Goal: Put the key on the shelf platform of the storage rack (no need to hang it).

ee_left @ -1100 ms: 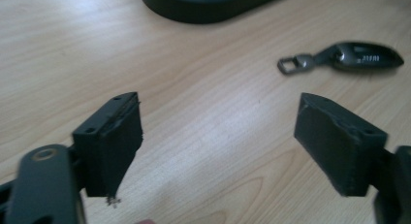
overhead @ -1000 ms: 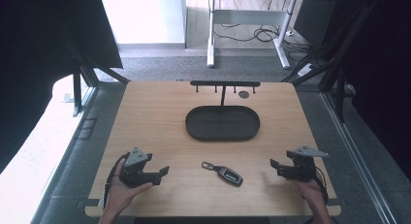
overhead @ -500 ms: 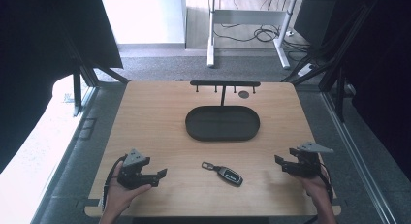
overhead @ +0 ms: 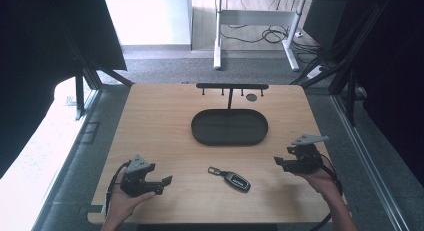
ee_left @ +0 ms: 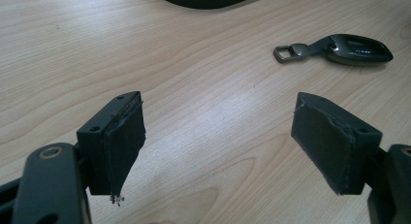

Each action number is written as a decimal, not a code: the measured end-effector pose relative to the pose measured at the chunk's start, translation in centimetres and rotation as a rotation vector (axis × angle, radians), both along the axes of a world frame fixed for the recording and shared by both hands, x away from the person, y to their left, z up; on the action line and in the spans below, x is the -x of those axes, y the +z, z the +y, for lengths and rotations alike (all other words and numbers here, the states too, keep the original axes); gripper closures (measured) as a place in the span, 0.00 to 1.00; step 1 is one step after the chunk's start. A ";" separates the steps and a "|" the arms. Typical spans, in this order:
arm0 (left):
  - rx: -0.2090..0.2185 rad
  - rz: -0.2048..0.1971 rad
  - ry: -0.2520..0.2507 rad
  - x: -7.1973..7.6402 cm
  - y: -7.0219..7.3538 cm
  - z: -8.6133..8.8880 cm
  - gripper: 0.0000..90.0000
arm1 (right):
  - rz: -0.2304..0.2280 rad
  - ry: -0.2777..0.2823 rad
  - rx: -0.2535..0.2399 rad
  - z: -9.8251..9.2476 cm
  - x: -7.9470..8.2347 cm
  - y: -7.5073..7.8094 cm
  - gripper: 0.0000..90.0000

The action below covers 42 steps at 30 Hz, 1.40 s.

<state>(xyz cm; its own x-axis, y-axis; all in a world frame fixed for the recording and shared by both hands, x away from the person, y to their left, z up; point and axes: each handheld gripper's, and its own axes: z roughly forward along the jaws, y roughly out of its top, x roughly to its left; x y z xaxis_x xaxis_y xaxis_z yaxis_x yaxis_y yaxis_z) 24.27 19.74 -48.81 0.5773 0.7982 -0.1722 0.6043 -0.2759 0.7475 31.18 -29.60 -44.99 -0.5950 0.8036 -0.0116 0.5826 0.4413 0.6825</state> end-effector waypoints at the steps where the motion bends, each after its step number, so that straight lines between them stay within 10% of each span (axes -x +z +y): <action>1: 0.003 0.000 0.001 0.0 0.0 0.1 0.22 | 0.014 0.025 0.013 0.8 -0.1 0.3 0.38; 5: 0.064 0.015 -0.022 0.2 0.4 0.4 0.22 | 0.034 0.059 0.036 2.0 -0.3 0.5 0.38; 25: -0.002 0.012 -0.014 0.3 0.2 -0.1 0.22 | 0.121 0.278 0.180 11.9 0.0 -0.4 0.35; 42: -0.026 0.027 -0.005 0.2 -0.3 -0.1 0.22 | 0.196 0.333 0.255 14.7 0.7 -3.3 0.34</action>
<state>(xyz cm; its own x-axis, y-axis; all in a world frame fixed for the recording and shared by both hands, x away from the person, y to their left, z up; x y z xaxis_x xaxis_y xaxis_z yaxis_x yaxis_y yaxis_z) 24.05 19.64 -49.06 0.5770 0.7996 -0.1665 0.6224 -0.2985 0.7236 30.52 -14.93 -48.28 -0.8310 0.5543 -0.0459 0.4879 0.7660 0.4186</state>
